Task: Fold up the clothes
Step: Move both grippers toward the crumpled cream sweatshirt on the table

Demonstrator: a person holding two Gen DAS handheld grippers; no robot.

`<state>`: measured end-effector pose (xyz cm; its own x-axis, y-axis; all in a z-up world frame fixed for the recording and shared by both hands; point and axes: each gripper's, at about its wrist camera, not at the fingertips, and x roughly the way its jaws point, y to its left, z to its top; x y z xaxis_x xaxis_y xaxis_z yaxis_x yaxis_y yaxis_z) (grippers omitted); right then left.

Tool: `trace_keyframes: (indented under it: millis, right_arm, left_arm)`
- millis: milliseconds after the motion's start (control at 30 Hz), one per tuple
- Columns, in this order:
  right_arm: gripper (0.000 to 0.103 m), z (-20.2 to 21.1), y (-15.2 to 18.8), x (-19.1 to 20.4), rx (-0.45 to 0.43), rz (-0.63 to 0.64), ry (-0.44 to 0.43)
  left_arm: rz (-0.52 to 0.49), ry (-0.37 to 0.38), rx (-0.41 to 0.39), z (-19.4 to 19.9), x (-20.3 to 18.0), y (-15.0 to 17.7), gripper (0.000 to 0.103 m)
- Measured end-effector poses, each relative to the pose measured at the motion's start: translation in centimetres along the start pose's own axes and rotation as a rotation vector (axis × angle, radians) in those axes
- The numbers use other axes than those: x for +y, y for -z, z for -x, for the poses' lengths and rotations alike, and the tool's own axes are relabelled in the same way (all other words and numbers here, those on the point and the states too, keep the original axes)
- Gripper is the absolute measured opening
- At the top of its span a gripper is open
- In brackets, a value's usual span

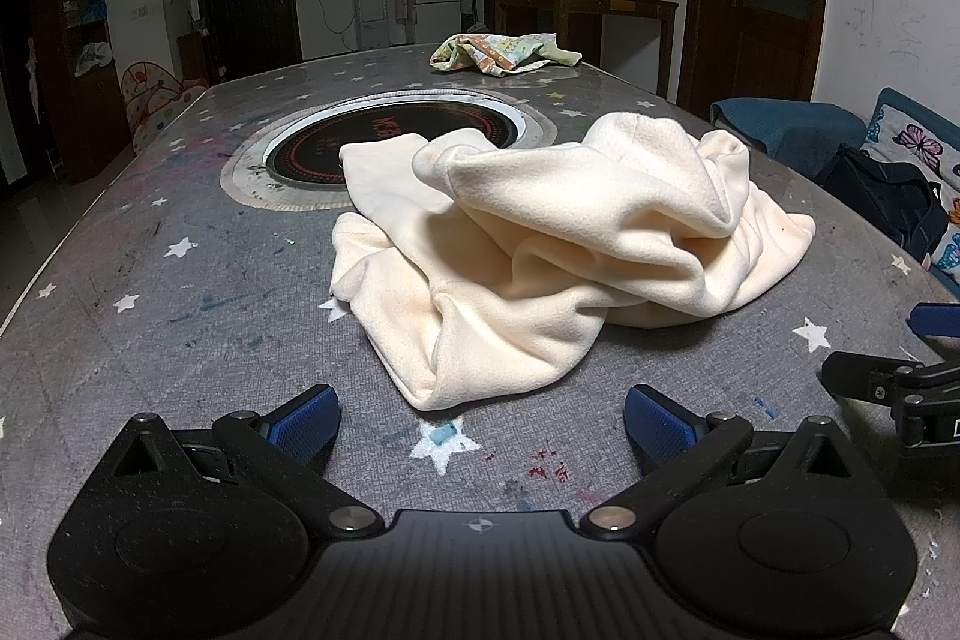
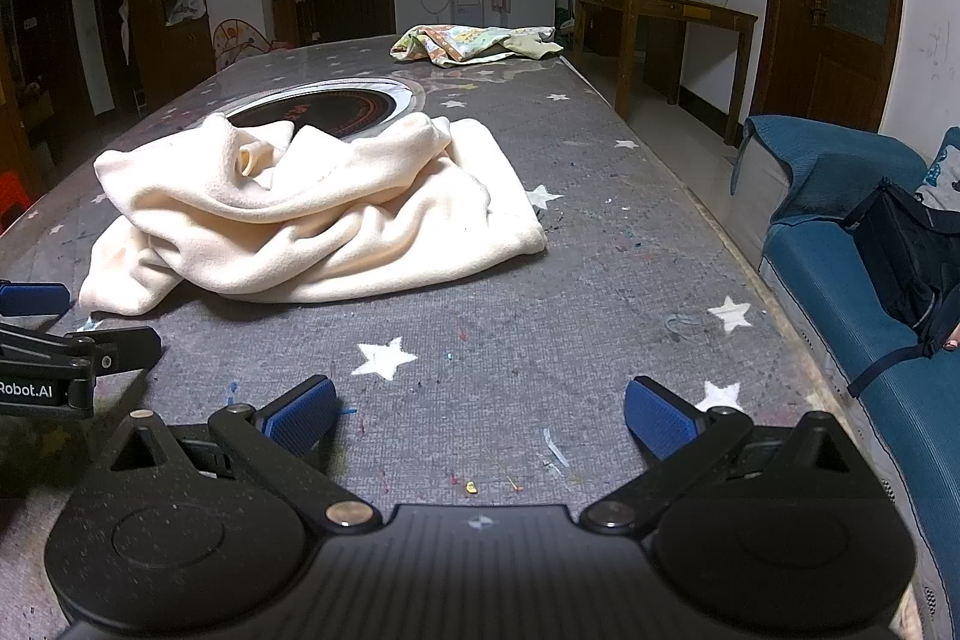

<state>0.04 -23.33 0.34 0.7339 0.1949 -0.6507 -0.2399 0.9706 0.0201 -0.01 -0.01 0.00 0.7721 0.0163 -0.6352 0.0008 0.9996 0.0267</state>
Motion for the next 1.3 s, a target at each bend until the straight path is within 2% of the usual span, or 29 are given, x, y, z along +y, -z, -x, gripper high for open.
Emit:
trace_keyframes:
  millis: [300,1300]
  right_arm:
    - [0.103,0.2,0.1,0.2,0.003,-0.014,0.006]
    - [0.103,2.8,1.0,2.7,0.01,0.019,-0.068]
  left_arm:
    - [0.003,-0.01,0.003,-0.2,-0.2,-0.3,0.103]
    - [0.046,-0.037,0.046,3.5,-0.3,0.9,0.103]
